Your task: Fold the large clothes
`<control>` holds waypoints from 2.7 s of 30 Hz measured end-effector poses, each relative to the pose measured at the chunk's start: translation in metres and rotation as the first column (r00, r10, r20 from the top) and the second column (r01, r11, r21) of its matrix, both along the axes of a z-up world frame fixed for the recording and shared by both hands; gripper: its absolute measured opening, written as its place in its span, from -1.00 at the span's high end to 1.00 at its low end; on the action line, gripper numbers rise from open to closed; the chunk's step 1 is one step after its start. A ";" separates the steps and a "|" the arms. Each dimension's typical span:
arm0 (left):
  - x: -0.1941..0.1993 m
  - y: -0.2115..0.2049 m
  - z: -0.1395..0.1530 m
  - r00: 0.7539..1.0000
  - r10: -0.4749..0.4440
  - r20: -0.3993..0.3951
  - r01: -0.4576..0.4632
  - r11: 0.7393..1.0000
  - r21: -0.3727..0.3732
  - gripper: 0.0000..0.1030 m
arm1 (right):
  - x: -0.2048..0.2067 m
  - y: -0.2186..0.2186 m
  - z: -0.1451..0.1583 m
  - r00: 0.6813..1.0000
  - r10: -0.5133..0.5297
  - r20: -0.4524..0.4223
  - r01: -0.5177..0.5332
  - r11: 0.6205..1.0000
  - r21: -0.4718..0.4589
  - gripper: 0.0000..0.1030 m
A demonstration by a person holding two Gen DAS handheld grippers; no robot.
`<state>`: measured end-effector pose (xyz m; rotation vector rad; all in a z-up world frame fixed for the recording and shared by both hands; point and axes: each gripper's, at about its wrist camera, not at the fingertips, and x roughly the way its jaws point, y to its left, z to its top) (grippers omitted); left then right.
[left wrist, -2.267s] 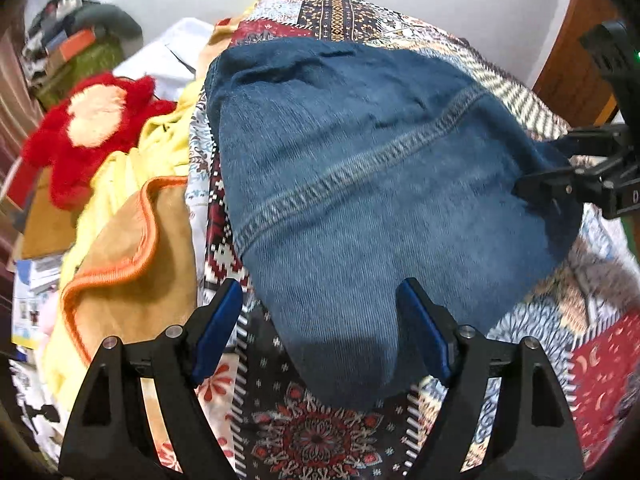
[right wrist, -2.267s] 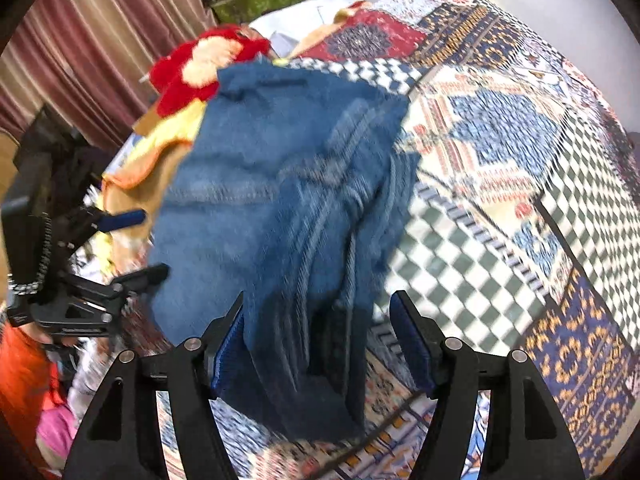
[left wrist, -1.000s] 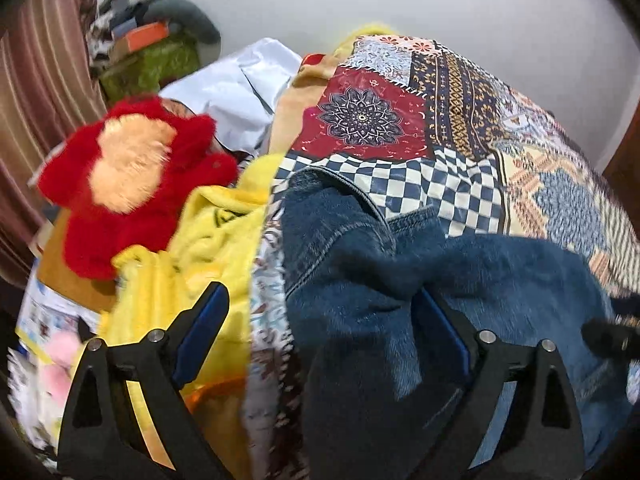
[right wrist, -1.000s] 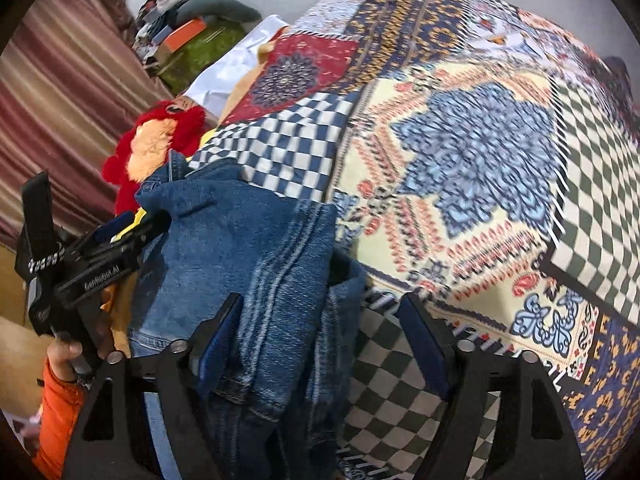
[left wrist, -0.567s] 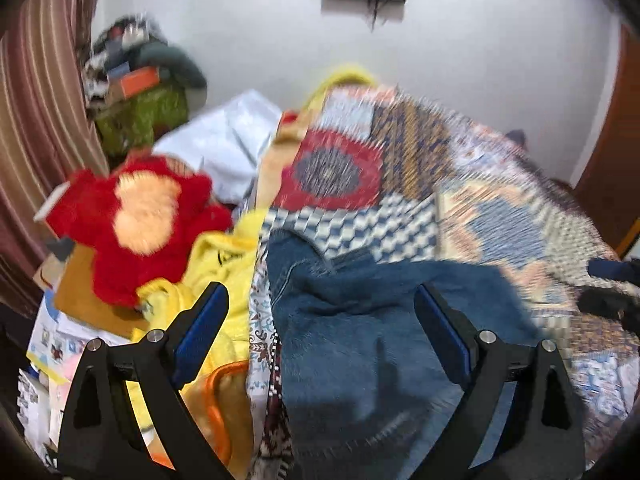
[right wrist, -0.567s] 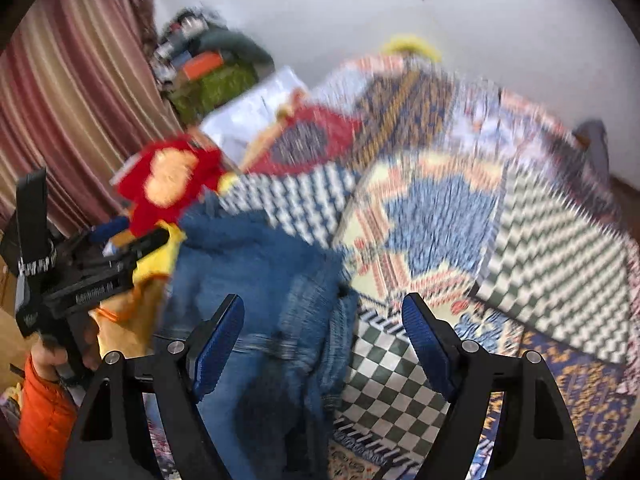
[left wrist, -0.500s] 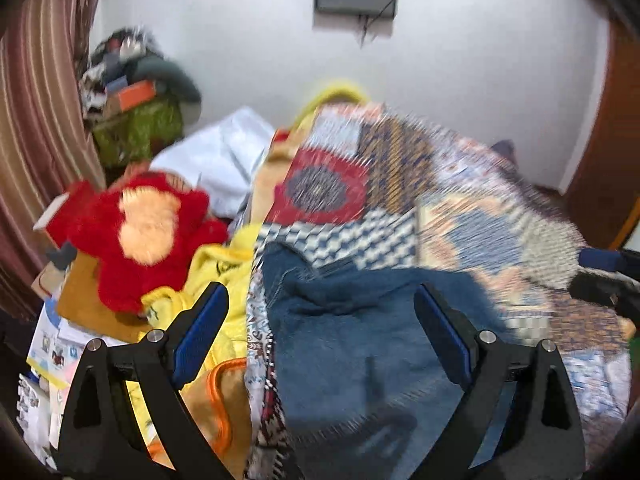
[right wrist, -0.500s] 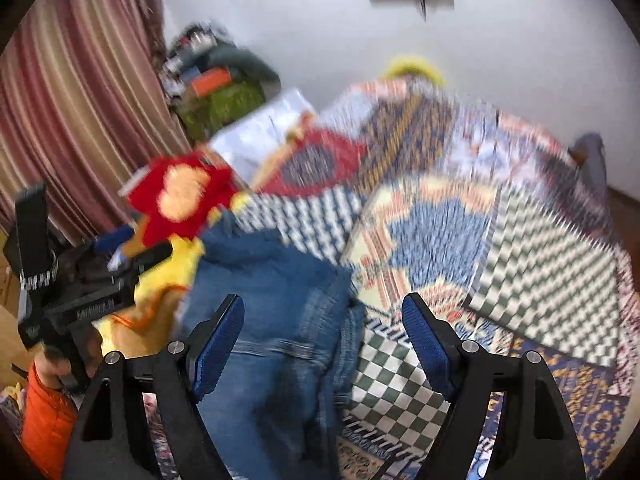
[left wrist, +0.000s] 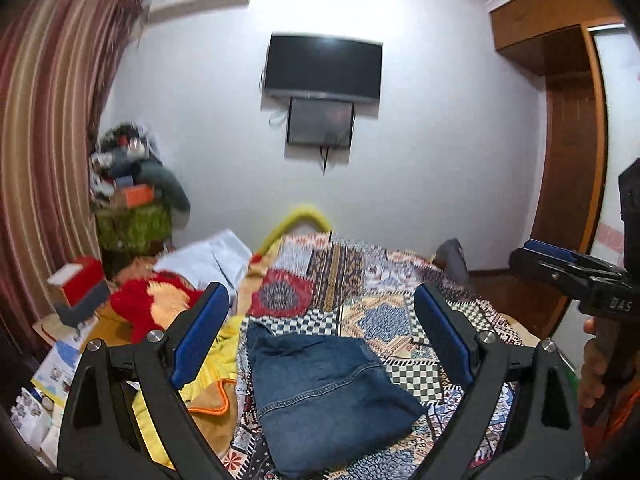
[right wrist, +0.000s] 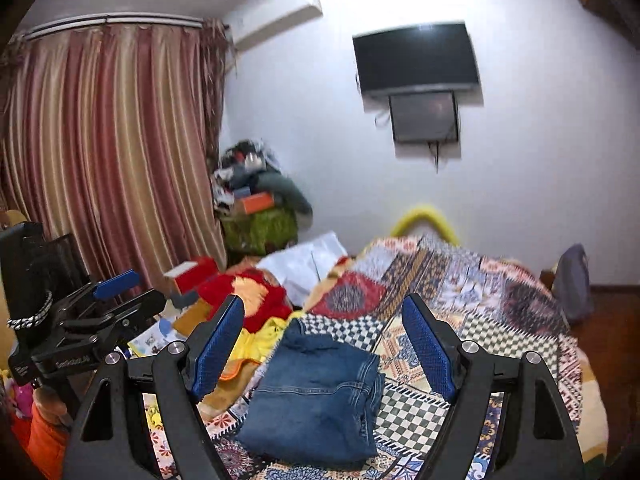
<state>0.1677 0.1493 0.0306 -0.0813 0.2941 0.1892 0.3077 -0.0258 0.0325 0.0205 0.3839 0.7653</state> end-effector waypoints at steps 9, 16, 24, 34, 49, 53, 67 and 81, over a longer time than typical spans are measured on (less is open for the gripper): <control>-0.061 -0.040 -0.003 0.995 0.081 0.060 -0.081 0.997 -0.003 -0.84 | -0.081 -0.022 -0.001 0.994 -0.063 0.088 0.065 0.998 -0.021 -0.54; -0.075 -0.048 -0.013 0.993 0.113 0.024 -0.112 0.993 -0.023 -0.97 | -0.097 -0.030 -0.014 0.991 -0.122 0.054 0.124 0.991 -0.040 -0.89; -0.080 -0.048 -0.023 0.991 0.134 0.003 -0.133 0.991 -0.027 -0.99 | -0.102 -0.036 -0.019 0.987 -0.151 0.059 0.154 0.986 -0.060 -1.00; -0.076 -0.047 -0.028 0.992 0.129 -0.004 -0.129 0.991 -0.021 -0.99 | -0.102 -0.032 -0.021 0.987 -0.147 0.059 0.152 0.985 -0.084 -1.00; -0.073 -0.044 -0.031 0.993 0.118 -0.014 -0.118 0.993 -0.026 -0.99 | -0.101 -0.032 -0.023 0.988 -0.147 0.052 0.151 0.985 -0.081 -1.00; -0.074 -0.042 -0.031 0.993 0.116 -0.013 -0.116 0.993 -0.029 -0.99 | -0.100 -0.031 -0.023 0.988 -0.146 0.052 0.149 0.985 -0.081 -1.00; -0.073 -0.042 -0.031 0.993 0.114 -0.014 -0.114 0.993 -0.029 -0.99 | -0.101 -0.032 -0.023 0.989 -0.139 0.053 0.143 0.987 -0.079 -1.00; -0.071 -0.049 -0.030 0.997 0.079 -0.013 -0.079 0.996 -0.027 -0.99 | -0.100 -0.033 -0.021 0.989 -0.140 0.055 0.144 0.987 -0.074 -1.00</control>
